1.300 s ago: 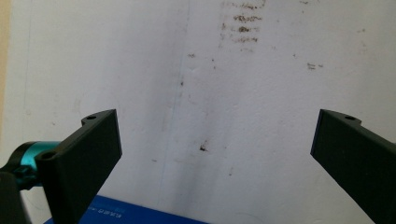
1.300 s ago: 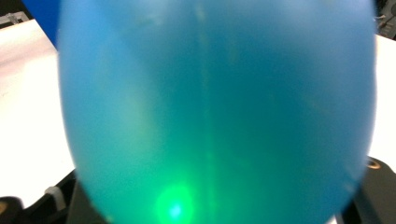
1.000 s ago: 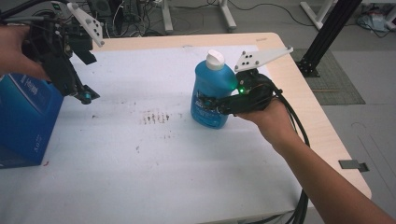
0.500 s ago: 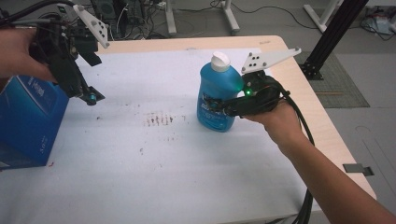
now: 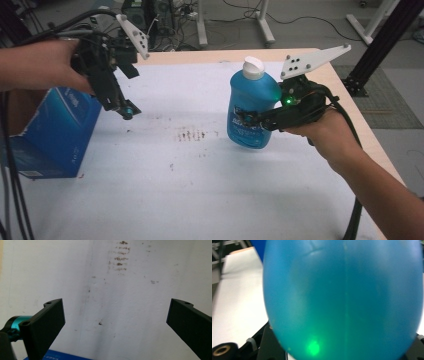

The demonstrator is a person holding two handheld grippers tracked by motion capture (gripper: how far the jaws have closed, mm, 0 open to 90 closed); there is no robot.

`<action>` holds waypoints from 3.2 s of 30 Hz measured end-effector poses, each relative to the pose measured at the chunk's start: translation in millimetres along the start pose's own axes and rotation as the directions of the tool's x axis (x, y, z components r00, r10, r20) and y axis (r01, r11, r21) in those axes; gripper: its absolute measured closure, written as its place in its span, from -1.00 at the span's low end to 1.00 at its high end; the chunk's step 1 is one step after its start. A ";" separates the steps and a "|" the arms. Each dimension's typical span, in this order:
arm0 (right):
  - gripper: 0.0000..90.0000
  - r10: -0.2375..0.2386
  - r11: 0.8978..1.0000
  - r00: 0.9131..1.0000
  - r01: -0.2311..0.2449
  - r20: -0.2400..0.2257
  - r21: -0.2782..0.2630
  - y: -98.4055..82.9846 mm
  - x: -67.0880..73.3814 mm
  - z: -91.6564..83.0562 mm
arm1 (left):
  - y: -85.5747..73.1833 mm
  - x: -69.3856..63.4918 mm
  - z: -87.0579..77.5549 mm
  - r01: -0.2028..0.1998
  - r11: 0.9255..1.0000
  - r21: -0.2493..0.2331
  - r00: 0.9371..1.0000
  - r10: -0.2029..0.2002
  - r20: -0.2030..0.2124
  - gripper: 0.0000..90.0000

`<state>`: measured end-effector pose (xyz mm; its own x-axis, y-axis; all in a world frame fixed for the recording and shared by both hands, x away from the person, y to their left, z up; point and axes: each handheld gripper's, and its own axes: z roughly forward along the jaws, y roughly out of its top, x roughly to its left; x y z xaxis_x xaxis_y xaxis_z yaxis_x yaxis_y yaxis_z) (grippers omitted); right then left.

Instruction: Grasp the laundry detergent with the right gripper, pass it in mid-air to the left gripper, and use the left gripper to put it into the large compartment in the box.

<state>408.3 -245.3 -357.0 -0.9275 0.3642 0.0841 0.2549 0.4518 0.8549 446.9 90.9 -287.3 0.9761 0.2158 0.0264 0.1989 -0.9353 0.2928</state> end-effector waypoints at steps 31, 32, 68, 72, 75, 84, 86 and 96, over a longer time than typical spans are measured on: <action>0.00 -0.206 0.967 0.901 0.247 -0.381 0.061 62.9 19.0 58.5 | 46.6 -40.6 -35.2 -0.095 0.995 0.020 0.989 0.092 0.119 -0.96; 0.00 -0.217 0.963 0.898 0.261 -0.382 0.067 64.8 20.3 60.7 | 47.4 -41.2 -35.4 -0.095 0.995 0.020 0.989 0.092 0.120 -0.96; -0.01 -0.229 0.956 0.892 0.282 -0.389 0.084 76.8 30.9 83.0 | 82.7 -44.1 -20.4 -0.110 0.994 0.018 0.986 0.107 0.129 -0.90; -0.01 -0.230 0.956 0.892 0.281 -0.388 0.080 76.8 30.6 82.3 | 84.3 -44.4 -19.5 -0.119 0.993 0.014 0.985 0.116 0.128 -0.82; -0.01 -0.234 0.956 0.891 0.284 -0.390 0.077 76.9 30.4 81.7 | 84.1 -43.9 -20.1 -0.125 0.992 0.014 0.985 0.122 0.125 -0.75; -0.01 -0.228 0.957 0.893 0.280 -0.388 0.083 76.8 30.8 82.3 | 83.0 -43.5 -21.8 -0.128 0.992 0.004 0.983 0.127 0.130 -0.66; -0.01 -0.235 0.956 0.890 0.284 -0.391 0.074 77.0 30.6 83.2 | 83.0 -43.5 -21.6 -0.131 0.991 0.006 0.983 0.130 0.131 -0.62; -0.01 -0.225 0.958 0.891 0.277 -0.394 0.079 76.9 31.6 83.7 | 83.1 -42.9 -20.8 -0.147 0.989 -0.001 0.977 0.145 0.153 -0.39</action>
<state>421.5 -130.9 -331.4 -0.9917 -0.0977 0.0838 0.0089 0.5976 0.8017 419.7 9.7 -244.3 0.9964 0.0321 -0.0784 0.0533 -0.9565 0.2869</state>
